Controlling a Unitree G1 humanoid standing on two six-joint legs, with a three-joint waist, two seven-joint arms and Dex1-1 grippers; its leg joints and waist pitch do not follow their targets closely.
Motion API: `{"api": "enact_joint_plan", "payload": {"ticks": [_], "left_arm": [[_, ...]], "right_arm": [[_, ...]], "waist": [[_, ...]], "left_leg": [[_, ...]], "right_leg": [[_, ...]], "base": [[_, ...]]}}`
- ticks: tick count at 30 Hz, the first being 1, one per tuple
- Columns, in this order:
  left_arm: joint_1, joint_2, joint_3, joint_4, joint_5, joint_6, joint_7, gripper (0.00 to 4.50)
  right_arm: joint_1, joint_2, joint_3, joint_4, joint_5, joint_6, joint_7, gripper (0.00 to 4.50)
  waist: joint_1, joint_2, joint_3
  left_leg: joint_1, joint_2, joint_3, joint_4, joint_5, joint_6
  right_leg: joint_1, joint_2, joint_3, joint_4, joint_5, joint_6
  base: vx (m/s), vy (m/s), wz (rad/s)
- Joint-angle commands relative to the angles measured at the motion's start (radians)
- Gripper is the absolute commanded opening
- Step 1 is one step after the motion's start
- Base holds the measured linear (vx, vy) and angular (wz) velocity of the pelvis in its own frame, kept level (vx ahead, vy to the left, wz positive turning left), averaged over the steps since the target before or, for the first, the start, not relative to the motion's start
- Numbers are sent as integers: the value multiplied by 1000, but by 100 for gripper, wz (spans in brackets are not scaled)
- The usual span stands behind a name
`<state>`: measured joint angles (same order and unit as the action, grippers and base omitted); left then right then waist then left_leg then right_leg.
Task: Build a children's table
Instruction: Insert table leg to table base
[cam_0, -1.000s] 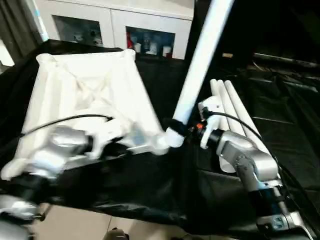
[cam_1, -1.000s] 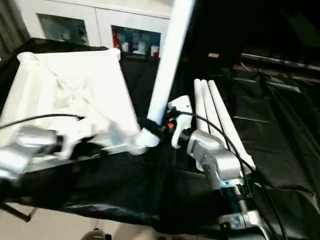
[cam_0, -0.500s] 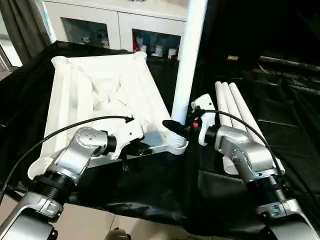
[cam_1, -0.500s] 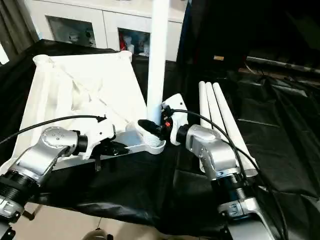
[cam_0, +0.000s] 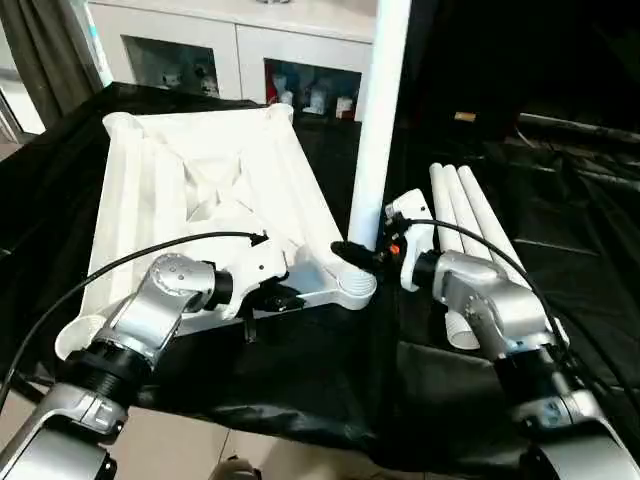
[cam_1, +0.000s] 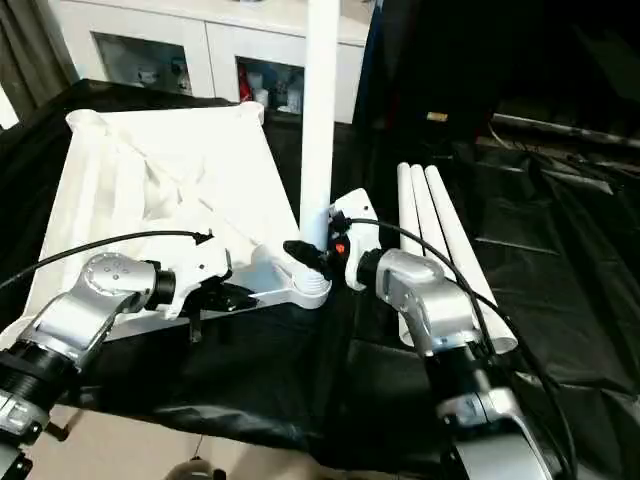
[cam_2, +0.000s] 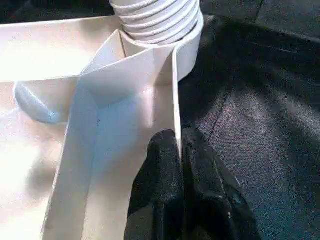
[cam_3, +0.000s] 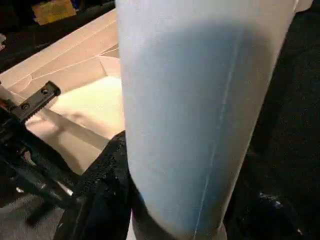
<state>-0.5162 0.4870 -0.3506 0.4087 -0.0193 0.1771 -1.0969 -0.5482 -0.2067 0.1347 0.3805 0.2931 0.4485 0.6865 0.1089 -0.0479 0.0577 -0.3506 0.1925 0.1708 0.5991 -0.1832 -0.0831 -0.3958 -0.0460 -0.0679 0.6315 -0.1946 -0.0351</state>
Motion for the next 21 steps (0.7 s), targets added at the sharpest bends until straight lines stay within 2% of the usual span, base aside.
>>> {"api": "enact_joint_plan", "payload": {"ticks": [1,4,11,13,16,18,19,21], "left_arm": [[5,-8,-37,6,15,1,-28,0],[4,-8,-35,8,15,1,-30,0],[6,-8,-26,3,12,10,-37,0],[6,-6,-22,3,11,11,-36,0],[7,-6,-19,4,10,12,-34,0],[7,-4,-16,5,10,11,-31,0],[6,-3,-15,6,11,9,-31,0],[2,-6,-8,10,10,8,-24,0]], "right_arm": [[-16,0,-4,21,-17,-7,-5,189],[-21,3,-3,30,-18,-7,-2,189],[-25,18,-53,76,22,9,0,189],[-3,16,-83,78,44,12,4,189],[12,20,-98,82,54,6,5,189],[28,27,-115,88,63,-4,4,189],[37,33,-123,93,69,-11,1,189],[72,55,-153,122,88,-58,-8,189]], "waist": [[-6,10,-64],[-7,8,-63],[-11,8,-64],[-11,6,-64],[-8,5,-65],[-8,7,-65],[-7,9,-65],[-7,7,-64]], "left_leg": [[6,40,-12,-73,-190,-21],[7,40,-12,-73,-195,-21],[8,41,-12,-74,-197,-19],[7,41,-12,-74,-192,-16],[7,41,-11,-73,-186,-14],[6,41,-12,-74,-180,-13],[6,41,-11,-74,-185,-14],[7,41,-11,-75,-197,-14]], "right_leg": [[48,-98,61,-86,-255,-137],[48,-100,61,-87,-266,-135],[47,-99,61,-88,-270,-137],[47,-100,61,-87,-260,-140],[48,-101,62,-86,-256,-140],[47,-99,60,-84,-239,-145],[47,-100,60,-85,-243,-146],[47,-102,61,-88,-263,-143]], "base": [[0,0,0],[0,0,0],[0,0,0],[0,0,0],[0,0,0],[0,0,0],[0,0,0],[0,0,0]]}}
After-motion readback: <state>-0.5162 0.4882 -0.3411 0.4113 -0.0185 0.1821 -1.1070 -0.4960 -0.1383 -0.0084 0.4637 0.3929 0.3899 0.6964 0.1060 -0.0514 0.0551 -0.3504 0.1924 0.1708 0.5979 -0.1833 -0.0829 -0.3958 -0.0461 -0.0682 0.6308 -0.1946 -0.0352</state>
